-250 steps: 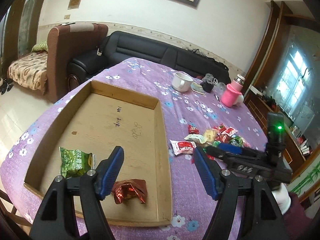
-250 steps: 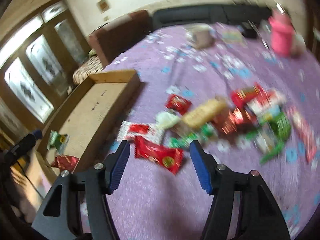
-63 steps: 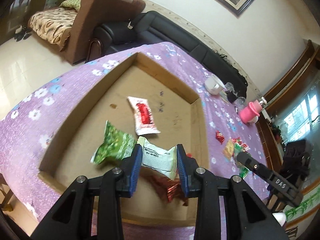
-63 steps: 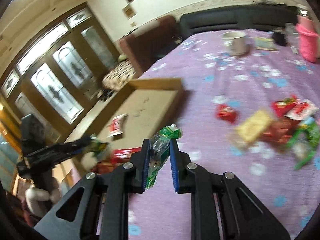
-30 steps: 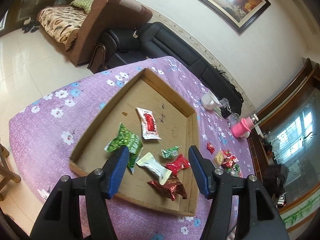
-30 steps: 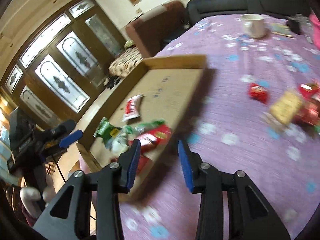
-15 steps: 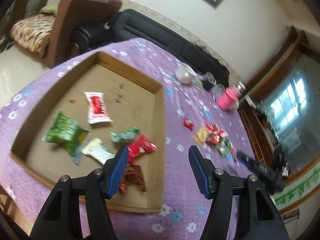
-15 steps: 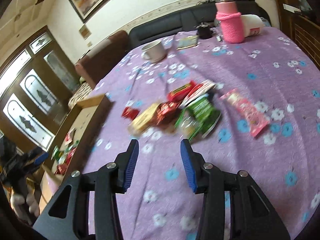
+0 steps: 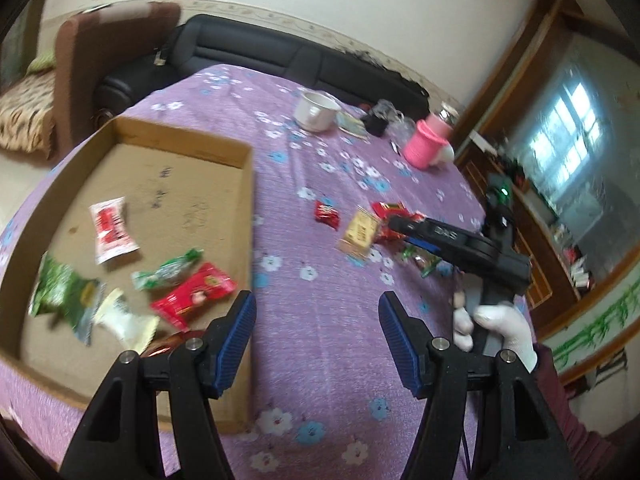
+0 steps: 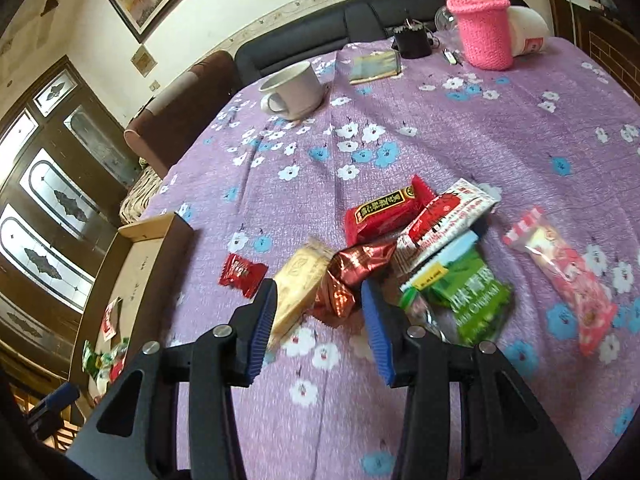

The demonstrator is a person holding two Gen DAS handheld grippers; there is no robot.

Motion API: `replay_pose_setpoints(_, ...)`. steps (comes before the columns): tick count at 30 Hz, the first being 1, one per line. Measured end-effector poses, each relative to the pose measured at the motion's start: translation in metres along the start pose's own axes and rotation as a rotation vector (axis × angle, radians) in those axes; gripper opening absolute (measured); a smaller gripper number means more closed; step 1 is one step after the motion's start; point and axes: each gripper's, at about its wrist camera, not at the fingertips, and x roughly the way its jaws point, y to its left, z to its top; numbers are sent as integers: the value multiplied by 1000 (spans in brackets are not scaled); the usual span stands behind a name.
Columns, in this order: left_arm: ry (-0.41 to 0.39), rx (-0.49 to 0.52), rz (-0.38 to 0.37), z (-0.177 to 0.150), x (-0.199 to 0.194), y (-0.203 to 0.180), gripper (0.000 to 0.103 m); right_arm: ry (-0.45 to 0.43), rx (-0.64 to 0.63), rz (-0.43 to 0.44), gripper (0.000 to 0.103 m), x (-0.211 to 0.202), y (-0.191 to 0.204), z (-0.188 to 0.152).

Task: Organize snacks
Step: 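Grasp the yellow cake bar with the left gripper while the right gripper grasps a red-brown foil candy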

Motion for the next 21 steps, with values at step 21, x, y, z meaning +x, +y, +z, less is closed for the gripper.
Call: replay_pose_setpoints(21, 175, 288, 158, 52, 160, -75, 64, -25, 85, 89, 24, -7, -32, 6)
